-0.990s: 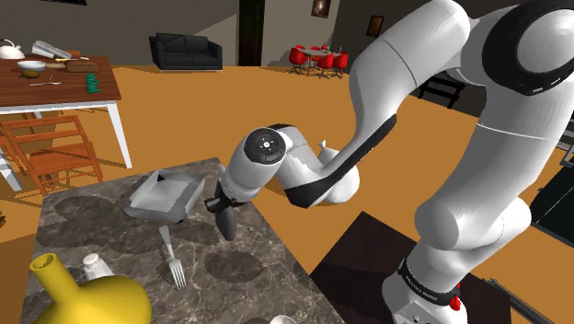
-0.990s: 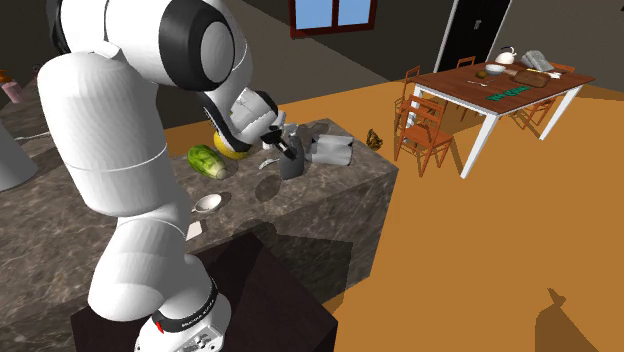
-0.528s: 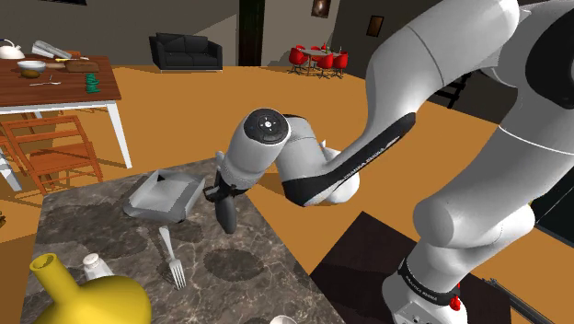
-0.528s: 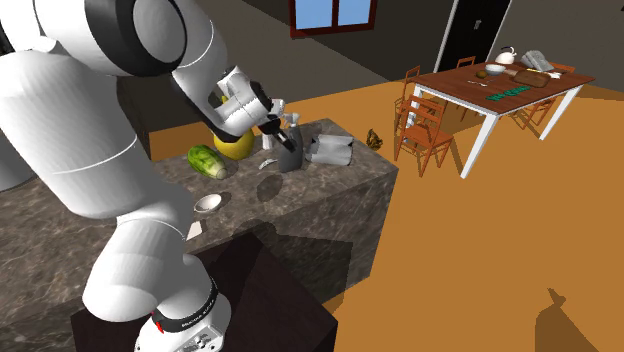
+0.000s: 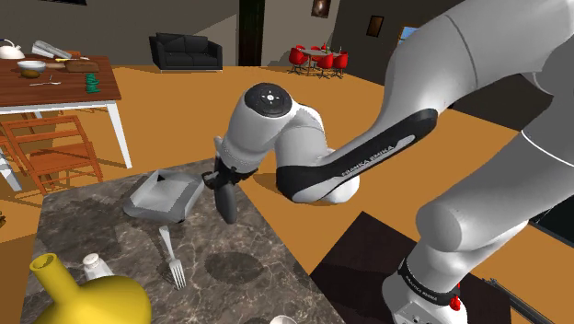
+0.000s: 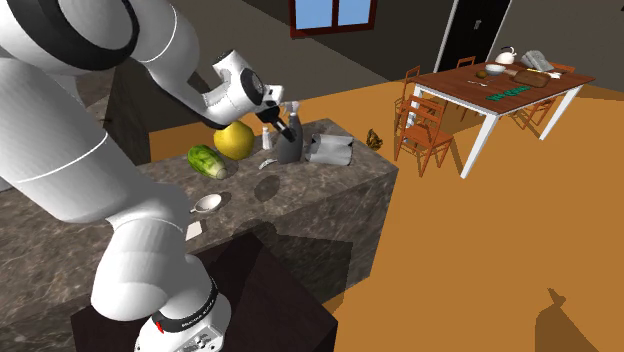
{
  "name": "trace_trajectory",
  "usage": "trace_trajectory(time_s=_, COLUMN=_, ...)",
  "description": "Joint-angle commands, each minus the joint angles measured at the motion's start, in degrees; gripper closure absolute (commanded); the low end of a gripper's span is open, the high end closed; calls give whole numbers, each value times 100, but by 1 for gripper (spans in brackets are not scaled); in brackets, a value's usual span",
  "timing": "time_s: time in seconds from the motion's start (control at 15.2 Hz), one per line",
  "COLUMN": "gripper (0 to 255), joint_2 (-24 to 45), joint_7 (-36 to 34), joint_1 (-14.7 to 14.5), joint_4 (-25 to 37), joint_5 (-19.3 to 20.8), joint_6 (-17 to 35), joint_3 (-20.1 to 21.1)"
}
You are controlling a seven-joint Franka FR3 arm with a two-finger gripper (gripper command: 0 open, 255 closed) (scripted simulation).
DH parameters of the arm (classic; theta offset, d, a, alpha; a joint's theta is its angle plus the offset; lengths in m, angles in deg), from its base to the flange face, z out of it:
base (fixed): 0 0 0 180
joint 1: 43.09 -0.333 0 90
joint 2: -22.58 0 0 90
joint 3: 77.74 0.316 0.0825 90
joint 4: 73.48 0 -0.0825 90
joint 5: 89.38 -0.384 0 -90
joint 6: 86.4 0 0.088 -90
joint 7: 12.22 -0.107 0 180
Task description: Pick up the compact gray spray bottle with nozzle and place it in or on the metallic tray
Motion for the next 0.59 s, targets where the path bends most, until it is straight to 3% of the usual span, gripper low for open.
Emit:
trace_trajectory(time_s=0.0, gripper=255, joint_2=-138, joint_7=271, joint_1=-197, joint_4=36, joint_5=-320, joint_6=-92, joint_3=-183)
trace_trajectory(time_s=0.07, gripper=255, joint_2=-193, joint_7=376, joint_1=-281, joint_4=54, joint_5=-438, joint_6=-137, joint_3=-263)
trace_trajectory(time_s=0.2, gripper=255, joint_2=511, joint_7=-140, joint_1=355, joint_4=577, joint_5=463, joint_6=-378, joint_3=287)
trace_trajectory(time_s=0.33, gripper=255, joint_2=1503, joint_7=-804, joint_1=650, joint_4=1173, joint_5=1673, joint_6=-894, joint_3=640)
trace_trajectory(time_s=0.4, gripper=255, joint_2=1971, joint_7=-1021, joint_1=516, joint_4=1469, joint_5=2153, joint_6=-1174, joint_3=573)
trace_trajectory(time_s=0.53, gripper=255, joint_2=2619, joint_7=-1146, joint_1=-16, joint_4=2024, joint_5=2655, joint_6=-1546, joint_3=142)
